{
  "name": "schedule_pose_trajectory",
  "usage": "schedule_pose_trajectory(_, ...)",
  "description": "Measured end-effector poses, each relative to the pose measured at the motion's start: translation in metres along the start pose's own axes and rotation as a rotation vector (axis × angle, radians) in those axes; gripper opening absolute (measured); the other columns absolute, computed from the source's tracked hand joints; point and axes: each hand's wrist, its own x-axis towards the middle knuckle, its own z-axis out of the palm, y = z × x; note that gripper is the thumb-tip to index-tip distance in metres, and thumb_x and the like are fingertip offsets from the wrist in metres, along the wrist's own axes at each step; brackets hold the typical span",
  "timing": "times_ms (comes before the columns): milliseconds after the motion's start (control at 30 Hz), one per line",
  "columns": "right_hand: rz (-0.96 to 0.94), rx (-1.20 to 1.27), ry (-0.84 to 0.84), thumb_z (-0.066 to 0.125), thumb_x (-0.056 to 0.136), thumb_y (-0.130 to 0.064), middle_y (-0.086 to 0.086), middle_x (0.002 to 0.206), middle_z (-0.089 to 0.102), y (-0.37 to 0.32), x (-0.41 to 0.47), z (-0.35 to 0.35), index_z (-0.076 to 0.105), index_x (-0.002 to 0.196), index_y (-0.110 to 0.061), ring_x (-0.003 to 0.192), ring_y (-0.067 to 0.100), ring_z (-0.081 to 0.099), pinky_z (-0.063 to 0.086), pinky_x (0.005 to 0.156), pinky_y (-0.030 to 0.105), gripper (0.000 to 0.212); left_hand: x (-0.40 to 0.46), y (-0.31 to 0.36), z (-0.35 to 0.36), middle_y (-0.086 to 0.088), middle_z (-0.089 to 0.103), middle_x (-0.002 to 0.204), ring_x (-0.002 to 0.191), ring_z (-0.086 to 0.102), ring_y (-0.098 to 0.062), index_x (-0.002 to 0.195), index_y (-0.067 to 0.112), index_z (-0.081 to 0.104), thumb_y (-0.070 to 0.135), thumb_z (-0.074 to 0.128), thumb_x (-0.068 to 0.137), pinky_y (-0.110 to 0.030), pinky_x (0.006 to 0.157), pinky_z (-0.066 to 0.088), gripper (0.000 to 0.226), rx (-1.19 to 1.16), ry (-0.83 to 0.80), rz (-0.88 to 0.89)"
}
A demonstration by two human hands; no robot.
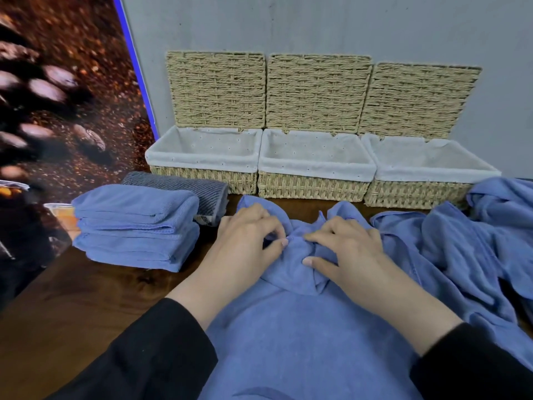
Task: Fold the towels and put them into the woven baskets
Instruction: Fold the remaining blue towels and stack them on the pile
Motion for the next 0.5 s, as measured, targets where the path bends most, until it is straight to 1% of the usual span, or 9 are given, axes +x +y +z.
schedule_pose_trajectory(100, -0.030, 0.021, 0.099, 0.074, 0.087, -0.043, -0.014, 0.100, 0.048, -0.001, -0.001, 0.003, 0.067, 0.094, -0.035, 0.100, 0.017, 0.046, 0.021, 0.081, 0.036, 0.013, -0.004, 0.006, -0.004, 0.010, 0.062, 0.096, 0.103, 0.055, -0.010, 0.083, 0.028, 0.057, 0.030, 0.059, 0.096, -0.032, 0.096, 0.032, 0.013, -0.062, 0.006, 0.062)
schedule_pose_trajectory(200, -0.054, 0.103, 0.275, 0.067, 0.082, -0.040, -0.014, 0.112, 0.056, -0.004, -0.003, -0.007, 0.057, 0.075, -0.029, 0.112, 0.010, 0.047, 0.024, 0.093, 0.035, 0.016, -0.006, 0.013, -0.011, 0.012, 0.060, 0.080, 0.096, 0.048, -0.004, 0.085, 0.039, 0.049, 0.039, 0.048, 0.100, -0.019, 0.088, 0.037, 0.015, -0.161, 0.000, 0.011)
schedule_pose_trajectory(267, -0.121, 0.174, 0.330, 0.062, 0.082, -0.033, -0.015, 0.113, 0.062, -0.006, -0.004, -0.018, 0.049, 0.069, -0.028, 0.122, 0.004, 0.050, 0.023, 0.107, 0.031, 0.019, -0.007, 0.014, -0.014, 0.014, 0.057, 0.075, 0.091, 0.048, -0.002, 0.090, 0.043, 0.050, 0.041, 0.055, 0.097, -0.012, 0.076, 0.036, 0.009, -0.177, -0.023, 0.012)
schedule_pose_trajectory(333, -0.176, 0.228, 0.317, 0.058, 0.084, -0.028, -0.012, 0.097, 0.069, -0.004, -0.006, -0.027, 0.041, 0.066, -0.027, 0.117, 0.004, 0.058, 0.024, 0.115, 0.027, 0.024, -0.007, 0.012, -0.016, 0.022, 0.058, 0.077, 0.088, 0.051, 0.002, 0.099, 0.036, 0.060, 0.035, 0.065, 0.096, -0.010, 0.072, 0.036, 0.006, -0.148, -0.024, 0.068)
schedule_pose_trajectory(367, -0.186, 0.243, 0.288, 0.057, 0.085, -0.028, -0.010, 0.083, 0.068, -0.004, -0.008, -0.032, 0.039, 0.064, -0.026, 0.103, 0.006, 0.063, 0.030, 0.110, 0.023, 0.027, -0.008, 0.012, -0.018, 0.024, 0.059, 0.079, 0.087, 0.052, 0.004, 0.100, 0.032, 0.064, 0.033, 0.067, 0.095, -0.010, 0.074, 0.036, 0.006, -0.138, 0.001, 0.095)
schedule_pose_trajectory(400, -0.176, 0.246, 0.253, 0.059, 0.086, -0.028, -0.011, 0.070, 0.060, -0.003, -0.011, -0.038, 0.036, 0.063, -0.028, 0.083, 0.007, 0.061, 0.038, 0.095, 0.016, 0.032, -0.008, 0.012, -0.019, 0.023, 0.060, 0.080, 0.087, 0.052, 0.005, 0.097, 0.028, 0.067, 0.033, 0.066, 0.096, -0.011, 0.076, 0.037, 0.006, -0.131, 0.041, 0.118)
schedule_pose_trajectory(433, -0.152, 0.239, 0.212, 0.063, 0.087, -0.030, -0.011, 0.062, 0.050, -0.002, -0.015, -0.042, 0.034, 0.063, -0.031, 0.067, 0.007, 0.051, 0.038, 0.074, 0.013, 0.038, -0.009, 0.012, -0.021, 0.018, 0.061, 0.080, 0.085, 0.053, 0.003, 0.093, 0.024, 0.068, 0.033, 0.062, 0.096, -0.014, 0.078, 0.038, 0.011, -0.120, 0.087, 0.133)
schedule_pose_trajectory(467, -0.116, 0.229, 0.159, 0.068, 0.089, -0.033, -0.010, 0.058, 0.043, 0.000, -0.019, -0.049, 0.033, 0.064, -0.033, 0.058, 0.010, 0.042, 0.033, 0.059, 0.017, 0.042, -0.010, 0.011, -0.023, 0.015, 0.060, 0.078, 0.082, 0.053, -0.001, 0.089, 0.022, 0.068, 0.034, 0.059, 0.096, -0.020, 0.077, 0.041, 0.016, -0.109, 0.132, 0.137)
schedule_pose_trajectory(500, -0.073, 0.213, 0.085, 0.070, 0.089, -0.036, -0.009, 0.058, 0.043, 0.003, -0.025, -0.055, 0.036, 0.066, -0.033, 0.055, 0.012, 0.039, 0.030, 0.053, 0.022, 0.042, -0.012, 0.011, -0.027, 0.014, 0.059, 0.077, 0.079, 0.053, -0.004, 0.088, 0.021, 0.067, 0.034, 0.058, 0.097, -0.025, 0.075, 0.043, 0.018, -0.100, 0.173, 0.132)
